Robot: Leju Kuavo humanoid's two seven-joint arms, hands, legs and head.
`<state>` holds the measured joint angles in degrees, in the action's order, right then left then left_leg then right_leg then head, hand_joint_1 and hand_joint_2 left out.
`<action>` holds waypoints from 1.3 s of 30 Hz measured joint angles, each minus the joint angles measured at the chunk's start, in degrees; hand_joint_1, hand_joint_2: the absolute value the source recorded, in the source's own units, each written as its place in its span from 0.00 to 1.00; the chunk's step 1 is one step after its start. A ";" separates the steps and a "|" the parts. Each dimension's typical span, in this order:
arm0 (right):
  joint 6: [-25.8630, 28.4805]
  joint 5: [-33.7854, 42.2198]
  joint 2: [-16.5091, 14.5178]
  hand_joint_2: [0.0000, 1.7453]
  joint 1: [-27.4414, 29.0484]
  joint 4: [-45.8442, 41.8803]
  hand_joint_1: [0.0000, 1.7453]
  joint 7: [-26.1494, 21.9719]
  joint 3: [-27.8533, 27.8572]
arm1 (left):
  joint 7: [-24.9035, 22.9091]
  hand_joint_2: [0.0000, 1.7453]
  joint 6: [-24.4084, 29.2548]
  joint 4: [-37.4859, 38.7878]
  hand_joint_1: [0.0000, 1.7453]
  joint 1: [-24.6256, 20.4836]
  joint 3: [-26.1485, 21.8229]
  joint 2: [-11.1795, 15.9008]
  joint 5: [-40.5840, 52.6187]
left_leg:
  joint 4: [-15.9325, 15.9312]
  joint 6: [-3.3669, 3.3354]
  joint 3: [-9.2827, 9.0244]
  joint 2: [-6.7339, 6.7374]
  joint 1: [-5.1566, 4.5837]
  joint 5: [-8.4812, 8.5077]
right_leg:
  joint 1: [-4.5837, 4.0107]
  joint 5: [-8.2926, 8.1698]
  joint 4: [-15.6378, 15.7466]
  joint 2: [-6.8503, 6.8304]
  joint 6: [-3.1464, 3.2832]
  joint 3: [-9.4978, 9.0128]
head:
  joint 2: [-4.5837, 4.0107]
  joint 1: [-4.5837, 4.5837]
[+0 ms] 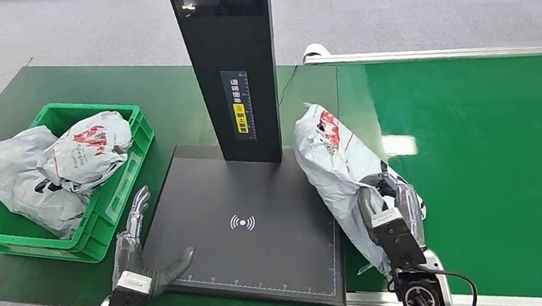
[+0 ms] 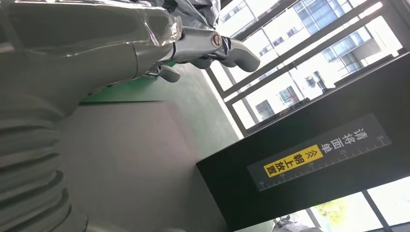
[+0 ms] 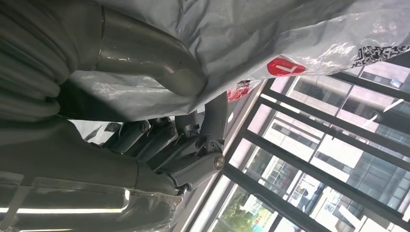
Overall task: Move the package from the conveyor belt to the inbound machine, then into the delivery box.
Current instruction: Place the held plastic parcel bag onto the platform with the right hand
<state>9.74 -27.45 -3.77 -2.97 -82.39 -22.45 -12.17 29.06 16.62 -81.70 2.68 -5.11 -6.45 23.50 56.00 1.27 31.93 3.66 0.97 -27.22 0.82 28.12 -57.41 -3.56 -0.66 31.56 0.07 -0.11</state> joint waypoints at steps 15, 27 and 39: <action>-3.79 -0.06 -2.37 1.00 -1.31 4.67 1.00 -1.29 -6.75 | 0.11 1.00 -0.18 0.19 0.00 -0.98 -0.08 -0.04 0.36 | -0.02 0.01 0.00 0.02 0.05 0.01 | -0.05 0.01 0.00 0.01 0.01 0.00 | 0.00 0.00; -5.64 3.72 -6.52 1.00 -7.27 12.61 1.00 -2.29 -15.37 | 0.42 1.00 0.40 3.80 0.00 -4.00 0.50 -0.07 0.60 | -0.01 0.01 0.00 0.01 0.05 0.02 | -0.05 0.00 0.00 0.00 0.01 0.00 | 0.00 0.00; -6.11 6.39 -7.99 1.00 -10.43 16.61 1.00 -2.63 -19.01 | 1.33 1.00 0.71 8.14 0.00 -7.04 1.85 0.01 -0.33 | -0.01 0.02 0.00 0.01 0.05 0.02 | -0.05 0.00 -0.01 0.01 0.01 0.01 | 0.00 -0.01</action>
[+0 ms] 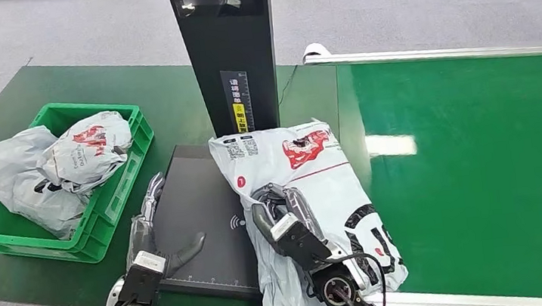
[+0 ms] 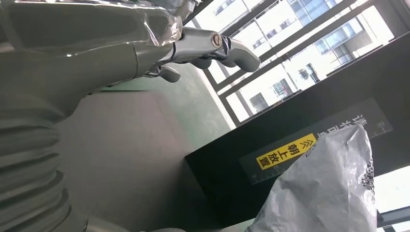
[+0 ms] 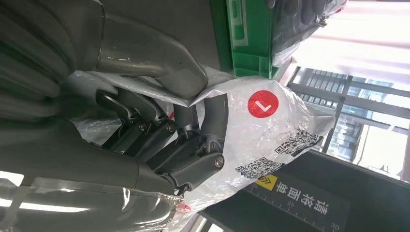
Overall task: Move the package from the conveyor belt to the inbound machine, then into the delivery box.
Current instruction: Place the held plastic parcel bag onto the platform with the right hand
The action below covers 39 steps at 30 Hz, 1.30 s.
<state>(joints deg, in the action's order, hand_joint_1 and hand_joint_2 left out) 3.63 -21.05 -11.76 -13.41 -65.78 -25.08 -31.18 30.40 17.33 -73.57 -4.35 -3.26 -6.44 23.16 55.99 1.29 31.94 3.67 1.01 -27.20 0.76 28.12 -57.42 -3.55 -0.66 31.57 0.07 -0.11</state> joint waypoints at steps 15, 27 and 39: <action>-3.48 4.62 -2.34 1.00 -2.58 7.25 1.00 -0.19 -3.92 | 0.89 1.00 0.80 3.51 0.00 -2.06 0.92 0.18 -1.27 | 0.00 0.00 -0.01 0.00 0.00 0.00 | 0.00 0.00 0.00 0.00 0.00 0.00 | 0.00 0.00; -4.15 6.04 -4.69 1.00 -5.39 18.06 1.00 -0.91 -5.51 | 0.98 1.00 2.14 7.14 0.00 -4.92 1.56 0.94 -1.00 | 0.00 0.01 -0.01 0.00 0.00 0.02 | 0.00 0.00 -0.01 0.00 0.00 0.00 | 0.00 0.00; -4.35 6.45 -5.36 1.00 -7.34 24.52 1.00 -1.27 -6.54 | 1.32 1.00 2.49 9.75 0.00 -6.50 1.58 1.58 -1.15 | 0.00 0.01 -0.02 0.01 0.00 0.02 | 0.00 0.00 -0.01 0.00 0.00 -0.01 | 0.00 -0.01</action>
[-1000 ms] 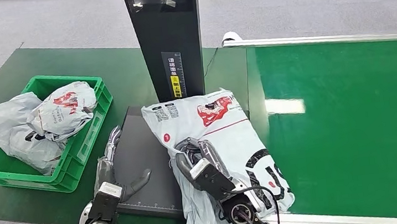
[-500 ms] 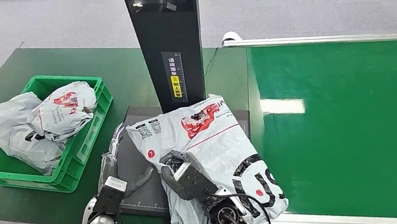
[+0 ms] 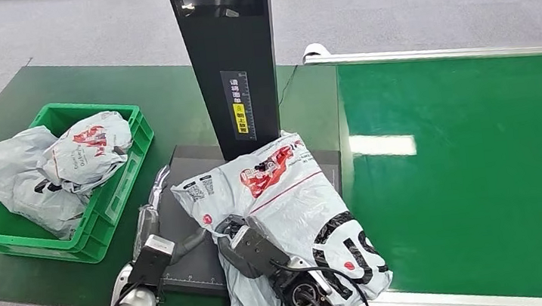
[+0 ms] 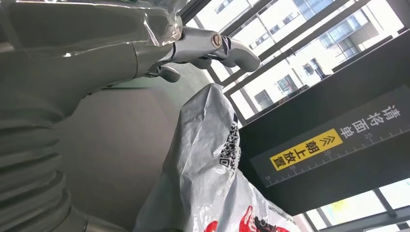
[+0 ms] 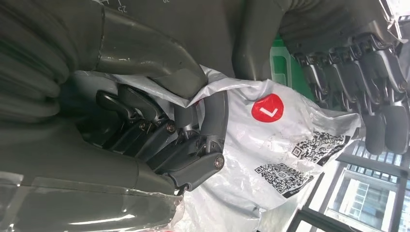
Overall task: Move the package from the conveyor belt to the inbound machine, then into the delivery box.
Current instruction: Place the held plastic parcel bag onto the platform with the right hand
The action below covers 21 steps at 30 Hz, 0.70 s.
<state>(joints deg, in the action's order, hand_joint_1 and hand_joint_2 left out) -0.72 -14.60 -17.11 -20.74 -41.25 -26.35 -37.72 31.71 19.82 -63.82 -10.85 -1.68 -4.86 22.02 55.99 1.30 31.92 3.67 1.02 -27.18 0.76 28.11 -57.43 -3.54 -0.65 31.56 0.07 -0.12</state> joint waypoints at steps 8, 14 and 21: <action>2.78 -2.74 -0.25 1.00 -0.71 0.48 0.00 -1.39 -0.25 | 0.07 1.00 2.90 1.10 0.00 -0.41 -0.10 0.53 0.26 | 0.00 -0.01 -0.02 0.00 0.00 0.02 | 0.00 -0.01 -0.01 0.00 0.01 -0.01 | 0.00 -0.01; 4.22 -5.45 -0.19 1.00 -0.75 -3.74 0.00 0.38 -0.39 | 0.28 1.00 3.19 1.17 0.00 -0.59 -0.37 0.97 0.33 | 0.00 -0.01 -0.01 -0.01 0.00 0.03 | 0.00 -0.01 -0.01 0.00 0.01 -0.01 | 0.00 -0.01; 4.28 -5.57 -0.17 1.00 -0.74 -5.22 0.00 0.45 -0.40 | 0.31 1.00 3.28 1.17 0.00 -0.70 -0.42 1.12 0.36 | 0.00 -0.01 -0.01 0.00 0.00 0.02 | 0.00 -0.01 -0.01 0.00 0.01 0.00 | 0.01 -0.01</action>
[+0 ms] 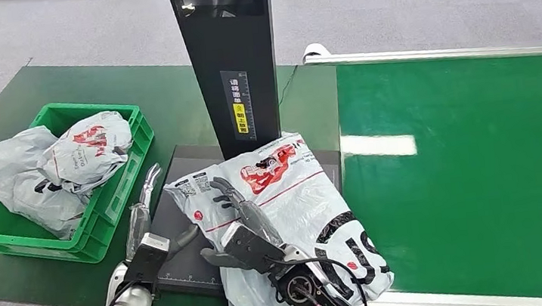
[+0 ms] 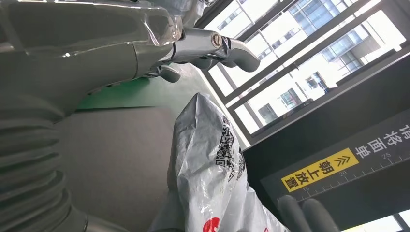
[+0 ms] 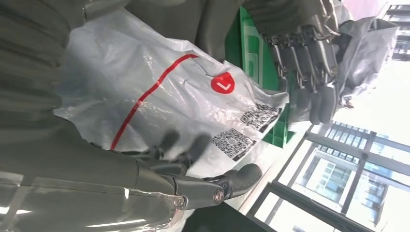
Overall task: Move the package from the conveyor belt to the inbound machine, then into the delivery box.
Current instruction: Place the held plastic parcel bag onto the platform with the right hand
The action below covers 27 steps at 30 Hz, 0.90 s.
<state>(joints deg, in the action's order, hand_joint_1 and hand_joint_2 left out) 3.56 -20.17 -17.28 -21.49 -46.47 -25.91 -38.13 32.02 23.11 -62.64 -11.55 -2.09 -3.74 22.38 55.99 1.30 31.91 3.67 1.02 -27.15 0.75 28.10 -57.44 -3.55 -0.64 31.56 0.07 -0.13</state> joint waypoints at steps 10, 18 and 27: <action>2.65 -2.71 0.53 0.00 0.04 -3.71 0.00 0.02 -0.28 | 0.09 1.00 0.32 -0.01 0.00 -0.07 -0.49 0.14 0.02 | 0.00 0.00 0.00 0.00 0.00 0.00 | 0.00 0.00 0.00 0.00 0.00 0.00 | -0.01 0.00; 8.36 -10.65 2.89 0.00 -0.14 -13.14 0.00 2.92 -0.65 | 0.49 1.00 0.54 -0.67 0.00 0.83 -1.39 0.16 0.05 | 0.00 0.00 0.01 0.00 0.00 0.00 | 0.00 0.00 0.00 0.00 0.00 0.00 | -0.01 0.02; 17.42 -26.06 6.45 0.00 -0.07 -22.86 0.00 10.37 0.15 | 0.48 1.00 -0.01 -3.88 0.00 2.87 -3.11 0.14 0.73 | 0.01 0.00 0.00 0.00 0.00 0.00 | 0.00 0.00 0.00 0.00 0.00 0.01 | -0.01 0.00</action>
<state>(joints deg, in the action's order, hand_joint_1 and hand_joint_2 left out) 20.98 -46.23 -10.83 -21.55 -69.33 -15.53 -37.98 32.50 23.10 -66.53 -8.68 -5.20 -3.61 23.10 56.00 1.30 31.91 3.67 1.02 -27.15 0.76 28.10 -57.44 -3.55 -0.64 31.57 0.07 -0.13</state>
